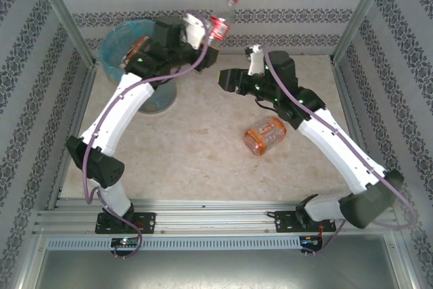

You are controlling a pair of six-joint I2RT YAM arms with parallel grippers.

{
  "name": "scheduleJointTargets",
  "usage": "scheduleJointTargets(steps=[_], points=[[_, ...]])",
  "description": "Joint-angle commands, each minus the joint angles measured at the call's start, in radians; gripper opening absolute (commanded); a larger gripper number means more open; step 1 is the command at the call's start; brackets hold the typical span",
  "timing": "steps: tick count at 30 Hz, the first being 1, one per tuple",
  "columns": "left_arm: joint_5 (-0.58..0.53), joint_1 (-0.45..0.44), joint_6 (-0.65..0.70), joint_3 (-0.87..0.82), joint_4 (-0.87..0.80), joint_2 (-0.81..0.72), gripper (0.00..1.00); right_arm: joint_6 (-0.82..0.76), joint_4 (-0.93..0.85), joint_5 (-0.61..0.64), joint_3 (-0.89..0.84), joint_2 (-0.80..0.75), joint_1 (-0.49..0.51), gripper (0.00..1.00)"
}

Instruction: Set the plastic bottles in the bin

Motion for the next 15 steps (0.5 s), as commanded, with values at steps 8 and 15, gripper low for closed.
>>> scheduleJointTargets(steps=[8,15], points=[[0.014,0.394,-0.030,-0.245,0.284,-0.124,0.50,0.010,0.055,-0.035,0.110,0.149,0.052,0.62],[0.014,0.506,-0.061,-0.451,0.574,-0.093,0.58,0.012,0.046,-0.026,0.096,0.160,0.055,0.62]])
